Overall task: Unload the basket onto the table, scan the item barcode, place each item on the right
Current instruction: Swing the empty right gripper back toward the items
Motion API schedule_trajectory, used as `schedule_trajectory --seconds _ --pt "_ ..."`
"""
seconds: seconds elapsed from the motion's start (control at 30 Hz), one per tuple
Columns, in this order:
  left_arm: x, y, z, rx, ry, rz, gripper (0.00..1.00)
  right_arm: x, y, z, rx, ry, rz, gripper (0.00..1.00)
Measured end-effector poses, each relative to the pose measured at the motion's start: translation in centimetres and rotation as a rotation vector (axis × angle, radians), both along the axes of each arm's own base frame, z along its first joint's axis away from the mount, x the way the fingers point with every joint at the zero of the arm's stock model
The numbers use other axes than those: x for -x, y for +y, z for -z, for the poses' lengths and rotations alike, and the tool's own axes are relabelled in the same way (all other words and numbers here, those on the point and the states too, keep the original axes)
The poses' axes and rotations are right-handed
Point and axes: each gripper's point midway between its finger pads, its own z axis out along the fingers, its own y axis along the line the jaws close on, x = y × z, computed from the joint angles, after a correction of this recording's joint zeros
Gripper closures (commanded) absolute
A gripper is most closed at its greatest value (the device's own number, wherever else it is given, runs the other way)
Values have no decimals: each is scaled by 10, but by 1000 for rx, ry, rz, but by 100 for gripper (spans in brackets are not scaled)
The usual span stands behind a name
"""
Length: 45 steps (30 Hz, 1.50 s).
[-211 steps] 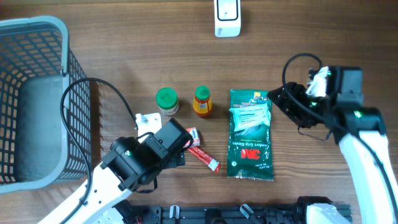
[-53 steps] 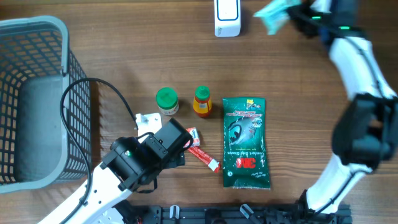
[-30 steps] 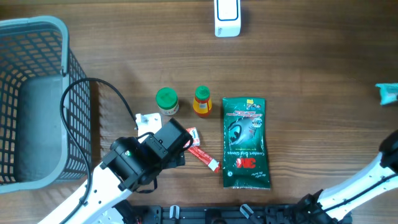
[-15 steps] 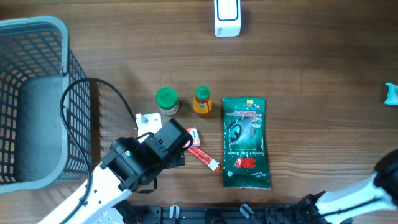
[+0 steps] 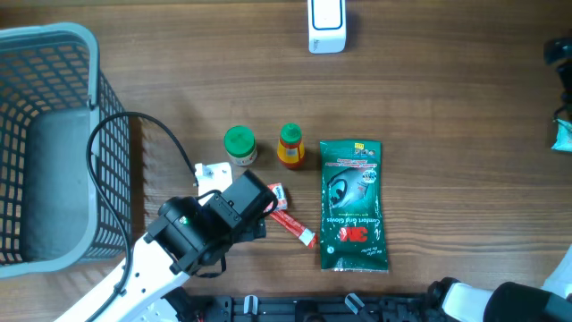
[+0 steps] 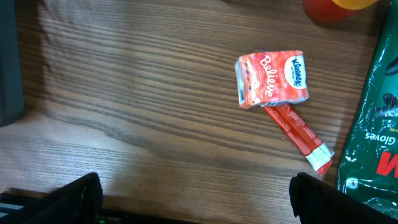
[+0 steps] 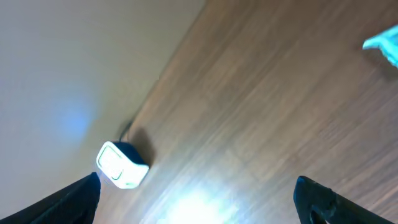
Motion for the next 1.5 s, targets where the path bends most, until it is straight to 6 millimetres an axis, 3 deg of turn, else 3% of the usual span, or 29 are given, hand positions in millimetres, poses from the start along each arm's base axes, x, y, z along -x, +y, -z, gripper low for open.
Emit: schedule_trajectory --seconds 0.4,0.73,0.9,1.37,1.5 --pt "0 0 0 0 0 0 0 11 30 17 -71 94 -61 0" --pt "0 0 0 0 0 0 0 2 107 4 -48 66 -267 0" --pt "0 0 0 0 0 0 0 1 134 5 -49 71 -341 0" --pt "0 0 0 0 0 0 0 10 137 12 -60 116 -351 0" --pt "0 0 0 0 0 0 0 24 142 21 -69 177 -385 0"
